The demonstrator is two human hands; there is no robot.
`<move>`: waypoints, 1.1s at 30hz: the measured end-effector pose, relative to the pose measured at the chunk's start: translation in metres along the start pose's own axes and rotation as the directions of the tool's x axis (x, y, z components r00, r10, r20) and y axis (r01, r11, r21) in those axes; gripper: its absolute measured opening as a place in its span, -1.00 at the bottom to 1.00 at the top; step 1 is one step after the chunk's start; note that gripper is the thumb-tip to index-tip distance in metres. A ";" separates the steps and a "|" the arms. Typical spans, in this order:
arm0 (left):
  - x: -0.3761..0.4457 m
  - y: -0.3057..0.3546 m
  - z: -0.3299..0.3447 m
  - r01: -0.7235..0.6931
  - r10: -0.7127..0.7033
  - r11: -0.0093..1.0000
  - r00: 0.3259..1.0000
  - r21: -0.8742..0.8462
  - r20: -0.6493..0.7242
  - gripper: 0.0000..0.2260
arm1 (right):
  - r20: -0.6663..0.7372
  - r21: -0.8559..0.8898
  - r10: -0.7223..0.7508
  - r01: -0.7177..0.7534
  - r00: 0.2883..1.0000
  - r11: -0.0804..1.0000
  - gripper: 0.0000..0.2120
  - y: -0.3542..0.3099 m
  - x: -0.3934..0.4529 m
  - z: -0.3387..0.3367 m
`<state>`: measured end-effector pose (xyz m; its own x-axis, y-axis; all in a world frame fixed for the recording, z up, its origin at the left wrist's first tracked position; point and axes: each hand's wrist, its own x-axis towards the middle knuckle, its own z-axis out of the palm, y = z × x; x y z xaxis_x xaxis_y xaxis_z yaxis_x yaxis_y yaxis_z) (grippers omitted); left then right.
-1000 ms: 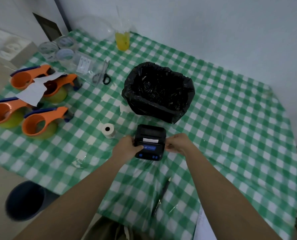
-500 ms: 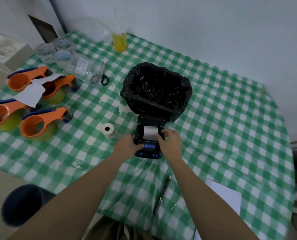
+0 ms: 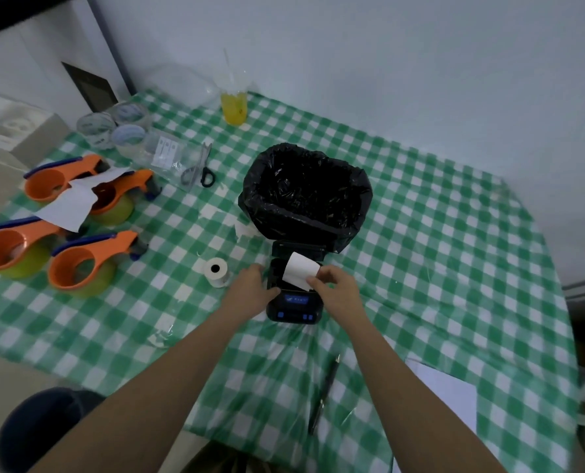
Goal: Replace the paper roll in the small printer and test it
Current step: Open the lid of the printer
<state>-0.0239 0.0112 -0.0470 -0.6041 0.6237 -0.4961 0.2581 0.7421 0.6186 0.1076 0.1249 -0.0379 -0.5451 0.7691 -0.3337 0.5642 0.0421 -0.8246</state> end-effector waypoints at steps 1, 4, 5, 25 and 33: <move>-0.001 0.002 -0.003 -0.028 0.028 1.000 1.000 -0.010 -0.009 -0.50 | -0.005 0.044 0.003 -0.003 1.000 0.999 -0.92 -0.003 -0.003 -0.003; -0.005 0.012 -0.012 -0.118 0.118 0.992 0.993 -0.040 -0.010 -0.54 | -0.028 0.171 0.004 0.001 1.000 0.985 -0.94 -0.015 -0.013 -0.014; -0.006 0.016 -0.015 -0.139 0.138 0.989 0.990 -0.047 -0.010 -0.55 | -0.037 0.217 -0.008 0.016 0.999 0.976 -0.94 -0.020 -0.016 -0.018; 0.005 0.003 -0.074 -0.130 0.158 0.978 0.972 0.165 -0.172 -0.59 | -0.026 -0.080 -0.088 0.086 0.996 0.993 -0.59 -0.093 0.040 -0.015; 0.012 -0.047 -0.064 -0.050 0.047 0.885 0.999 0.464 0.019 -0.40 | 0.035 -0.187 -0.206 0.208 0.978 0.960 -0.75 -0.069 0.009 0.011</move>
<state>-0.0912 -0.0313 -0.0432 -0.5772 0.6622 -0.4779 0.6083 0.7391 0.2895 0.0570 0.1223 0.0107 -0.6705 0.7215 -0.1727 0.5441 0.3201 -0.7756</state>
